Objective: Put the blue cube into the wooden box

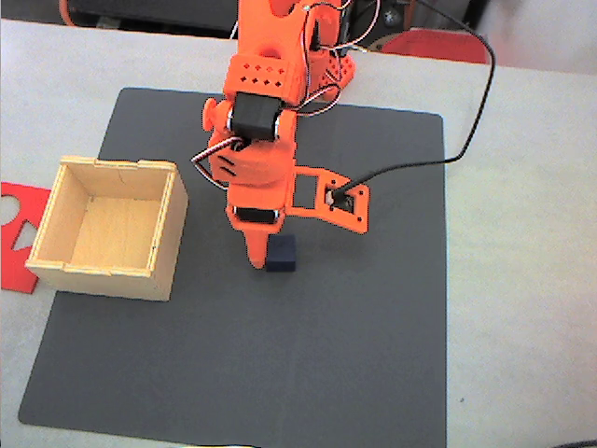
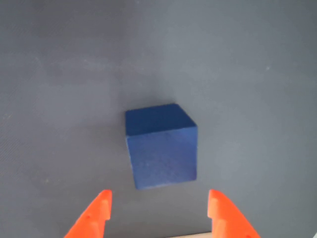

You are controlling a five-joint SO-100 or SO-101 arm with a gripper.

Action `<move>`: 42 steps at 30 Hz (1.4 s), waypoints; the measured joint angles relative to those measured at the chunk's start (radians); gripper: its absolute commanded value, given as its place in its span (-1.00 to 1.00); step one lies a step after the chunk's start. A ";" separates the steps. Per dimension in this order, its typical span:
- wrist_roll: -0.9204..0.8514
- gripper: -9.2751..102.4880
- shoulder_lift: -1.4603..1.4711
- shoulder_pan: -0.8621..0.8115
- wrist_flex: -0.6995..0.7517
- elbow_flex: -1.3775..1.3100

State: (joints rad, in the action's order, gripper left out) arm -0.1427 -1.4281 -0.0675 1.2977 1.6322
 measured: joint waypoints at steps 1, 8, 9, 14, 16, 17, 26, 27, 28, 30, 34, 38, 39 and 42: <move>-0.005 -0.41 0.005 0.000 0.005 -0.011; -0.037 -0.41 0.089 0.043 0.041 -0.071; -0.041 -0.40 0.103 0.051 0.044 -0.071; -0.063 -0.40 0.133 0.069 0.046 -0.074; -0.077 -0.42 0.133 0.067 0.051 -0.080; -0.083 -0.44 0.133 0.066 0.057 -0.084; -0.127 -0.76 0.141 0.064 0.089 -0.137; -0.129 -0.77 0.146 0.064 0.092 -0.141; -0.129 -0.80 0.155 0.064 0.097 -0.150; -0.129 -0.83 0.169 0.064 0.103 -0.166; -0.127 -0.83 0.189 0.064 0.104 -0.183; -0.129 -0.83 0.193 0.063 0.127 -0.230; -0.129 -0.83 0.195 0.052 0.153 -0.262; -0.129 -0.83 0.201 -0.009 0.252 -0.416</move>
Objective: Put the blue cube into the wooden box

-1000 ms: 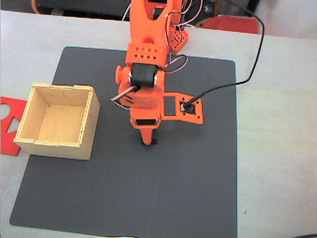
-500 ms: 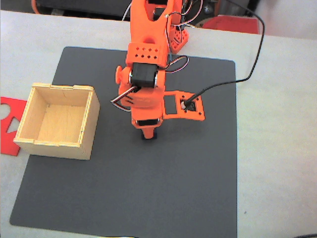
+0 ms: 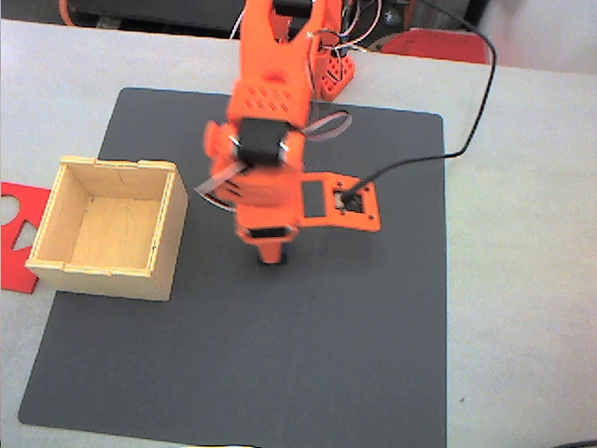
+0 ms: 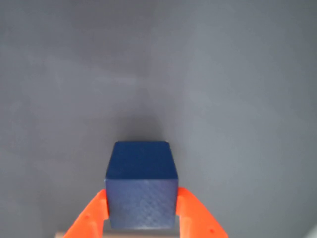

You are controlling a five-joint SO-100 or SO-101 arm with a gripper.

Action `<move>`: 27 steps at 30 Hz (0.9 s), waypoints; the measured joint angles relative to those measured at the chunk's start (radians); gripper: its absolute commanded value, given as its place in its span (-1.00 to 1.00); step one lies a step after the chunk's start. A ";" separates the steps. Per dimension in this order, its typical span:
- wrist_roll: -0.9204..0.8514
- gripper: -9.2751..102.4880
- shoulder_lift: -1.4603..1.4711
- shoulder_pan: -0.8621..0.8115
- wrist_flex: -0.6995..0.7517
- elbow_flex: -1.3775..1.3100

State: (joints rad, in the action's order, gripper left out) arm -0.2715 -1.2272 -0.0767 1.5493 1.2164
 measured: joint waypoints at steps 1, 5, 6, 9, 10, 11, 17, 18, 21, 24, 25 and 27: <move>-0.003 -0.83 0.011 -0.026 0.041 -0.069; -0.021 -0.83 0.071 -0.130 0.209 -0.413; -0.040 -0.83 0.067 -0.156 0.221 -0.474; -0.048 -0.83 0.026 -0.235 0.245 -0.546; -0.048 -0.83 0.015 -0.258 0.245 -0.552; -0.048 -0.83 0.003 -0.284 0.245 -0.557; -0.044 -0.83 -0.048 -0.469 0.204 -0.578; -0.046 -0.83 -0.048 -0.492 0.202 -0.578; -0.051 -0.83 -0.048 -0.545 0.202 -0.578; -0.051 -0.83 -0.008 -0.566 0.202 -0.578; -0.051 -0.83 0.014 -0.568 0.202 -0.578; -0.051 -0.83 0.061 -0.568 0.202 -0.578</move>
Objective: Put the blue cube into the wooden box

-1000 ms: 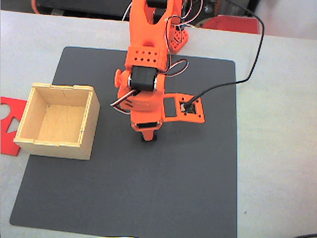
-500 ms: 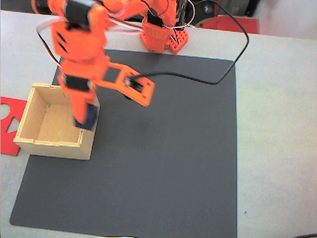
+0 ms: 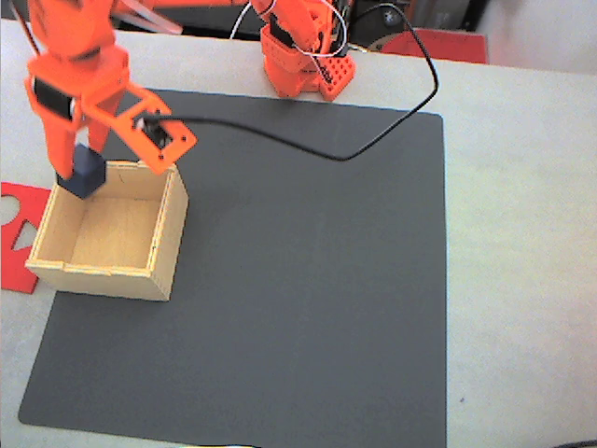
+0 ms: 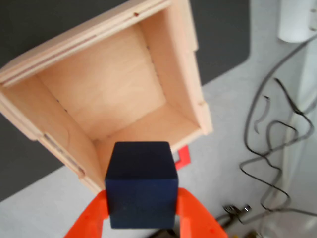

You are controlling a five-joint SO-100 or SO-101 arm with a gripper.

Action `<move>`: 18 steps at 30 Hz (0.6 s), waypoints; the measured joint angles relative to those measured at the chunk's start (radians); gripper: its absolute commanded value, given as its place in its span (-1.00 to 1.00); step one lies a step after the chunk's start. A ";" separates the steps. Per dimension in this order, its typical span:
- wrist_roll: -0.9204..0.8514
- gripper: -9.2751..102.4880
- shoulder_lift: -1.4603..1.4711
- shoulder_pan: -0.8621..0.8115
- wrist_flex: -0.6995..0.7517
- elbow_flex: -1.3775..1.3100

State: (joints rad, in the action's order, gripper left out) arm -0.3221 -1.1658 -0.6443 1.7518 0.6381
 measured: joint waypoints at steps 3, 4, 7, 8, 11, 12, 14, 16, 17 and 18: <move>0.000 -0.83 0.077 0.003 -0.014 0.000; 0.000 -0.83 0.104 0.003 -0.023 0.000; 0.000 -0.83 0.183 0.009 -0.049 0.000; 0.000 -0.83 0.201 0.014 -0.057 0.000; 0.000 -0.78 0.242 0.015 -0.074 0.000; 0.000 -0.72 0.255 0.015 -0.077 0.000; -0.006 -0.65 0.276 0.012 -0.081 0.000; -0.014 -0.64 0.290 0.014 -0.083 0.000; -0.015 -0.62 0.296 0.017 -0.083 0.000; -0.015 -0.62 0.301 0.021 -0.083 0.000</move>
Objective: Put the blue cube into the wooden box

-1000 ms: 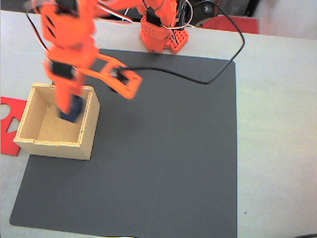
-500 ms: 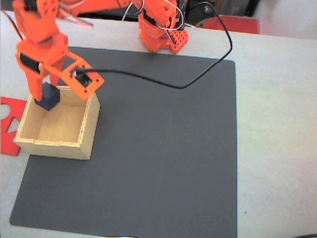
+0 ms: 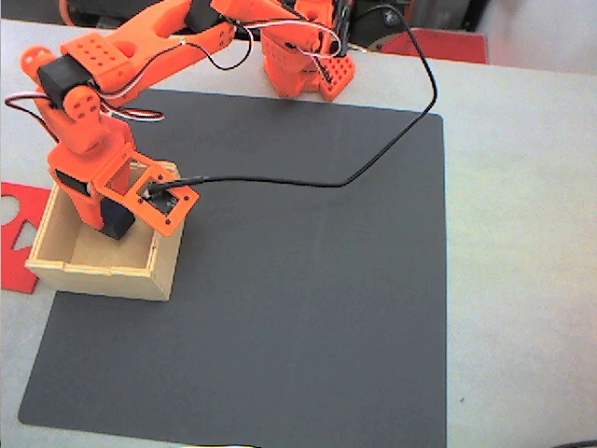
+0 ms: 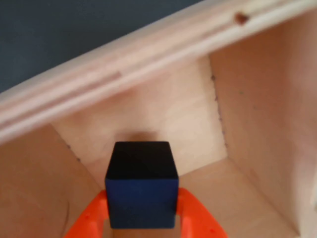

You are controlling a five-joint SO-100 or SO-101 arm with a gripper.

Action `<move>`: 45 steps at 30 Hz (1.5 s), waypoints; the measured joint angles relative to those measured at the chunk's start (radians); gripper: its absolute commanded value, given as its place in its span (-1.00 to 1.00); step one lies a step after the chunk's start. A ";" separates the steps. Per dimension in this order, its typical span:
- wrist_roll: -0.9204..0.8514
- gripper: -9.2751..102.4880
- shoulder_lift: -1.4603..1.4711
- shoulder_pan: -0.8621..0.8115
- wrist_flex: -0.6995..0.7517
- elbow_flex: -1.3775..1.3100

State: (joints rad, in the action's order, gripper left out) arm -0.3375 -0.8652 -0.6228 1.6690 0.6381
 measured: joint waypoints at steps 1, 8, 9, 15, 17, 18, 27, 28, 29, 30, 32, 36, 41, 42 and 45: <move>0.000 -0.61 0.005 0.003 0.000 0.000; 0.000 -0.58 0.008 0.028 0.000 0.000; 0.000 -0.57 0.008 0.034 0.000 0.000; -0.011 -0.54 0.008 0.044 0.006 0.000; -0.011 -0.52 0.008 0.051 0.014 0.000; -0.012 -0.52 0.008 0.054 0.014 0.000; -0.015 -0.83 -0.005 0.052 0.072 -0.057; -0.005 -0.83 -0.014 0.054 0.104 -0.107; 0.003 -0.83 -0.037 0.055 0.112 -0.141; 0.015 -0.83 -0.084 0.060 0.104 -0.158; 0.032 -0.83 -0.207 0.075 0.124 -0.176; 0.063 -0.83 -0.479 0.130 0.126 -0.190; 0.081 -0.83 -0.804 0.216 0.127 -0.146; 0.081 -0.83 -0.877 0.250 0.127 -0.110; 0.081 -0.83 -1.112 0.387 0.118 0.044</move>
State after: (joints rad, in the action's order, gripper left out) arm -0.2562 -1.9773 -0.2362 1.7871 0.6826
